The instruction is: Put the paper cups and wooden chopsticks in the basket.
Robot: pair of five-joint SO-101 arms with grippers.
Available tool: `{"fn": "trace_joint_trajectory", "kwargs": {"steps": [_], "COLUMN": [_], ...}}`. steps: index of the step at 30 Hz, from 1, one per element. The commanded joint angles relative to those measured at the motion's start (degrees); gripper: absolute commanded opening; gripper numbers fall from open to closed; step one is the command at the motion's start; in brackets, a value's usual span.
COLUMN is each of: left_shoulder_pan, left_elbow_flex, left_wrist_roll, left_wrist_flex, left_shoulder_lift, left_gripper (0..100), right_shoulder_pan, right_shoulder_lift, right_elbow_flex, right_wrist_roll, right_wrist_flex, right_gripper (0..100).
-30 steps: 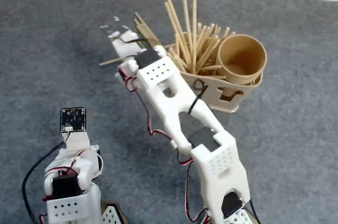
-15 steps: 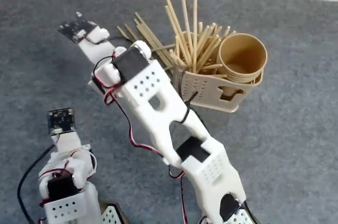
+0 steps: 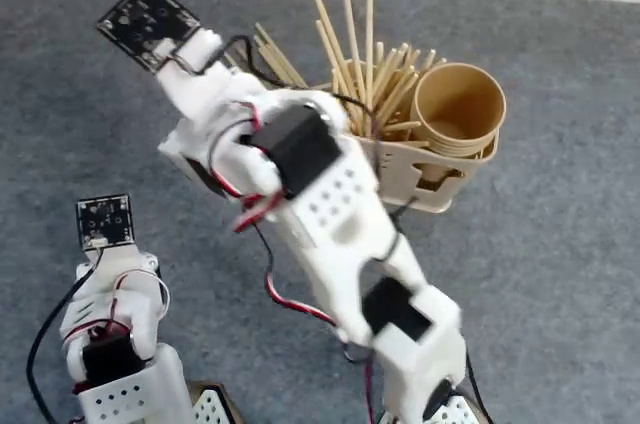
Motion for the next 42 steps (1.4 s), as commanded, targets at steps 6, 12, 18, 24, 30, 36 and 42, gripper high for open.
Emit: {"fn": "trace_joint_trajectory", "kwargs": {"steps": [6, 12, 18, 24, 30, 36, 42], "left_shoulder_pan": [0.22, 6.46, 13.14, 17.63, 21.41, 22.9, 25.8], "left_elbow_flex": [-6.2, -13.58, -18.15, -25.01, -36.35, -43.3, -43.65], "left_wrist_roll": [-0.44, -0.44, -0.7, -0.7, -0.7, -0.53, 0.79], "left_wrist_flex": [-5.8, -5.45, -5.63, -5.54, -5.89, -16.18, -29.45], "left_shoulder_lift": [-0.22, 0.13, 0.22, 6.55, 27.12, 43.91, 56.66], "left_gripper": [0, 0, 0, 0, 0, 0, 4], "right_shoulder_pan": [5.23, 11.03, 20.26, 26.68, 34.33, 39.25, 44.26], "right_shoulder_lift": [-24.57, -36.88, -46.2, -57.1, -69.58, -86.46, -99.74], "right_elbow_flex": [20.62, 30.99, 43.38, 56.75, 76.97, 99.12, 114.33], "right_wrist_roll": [0.53, 0.18, 0.18, 0.18, 0.18, 0.09, -4.57], "right_wrist_flex": [0.4, 0.4, 0.4, 0.22, -10.42, -23.69, -32.75], "right_gripper": [6.6, 6.6, 6.6, 6.6, 6.6, 6.6, 6.8]}}
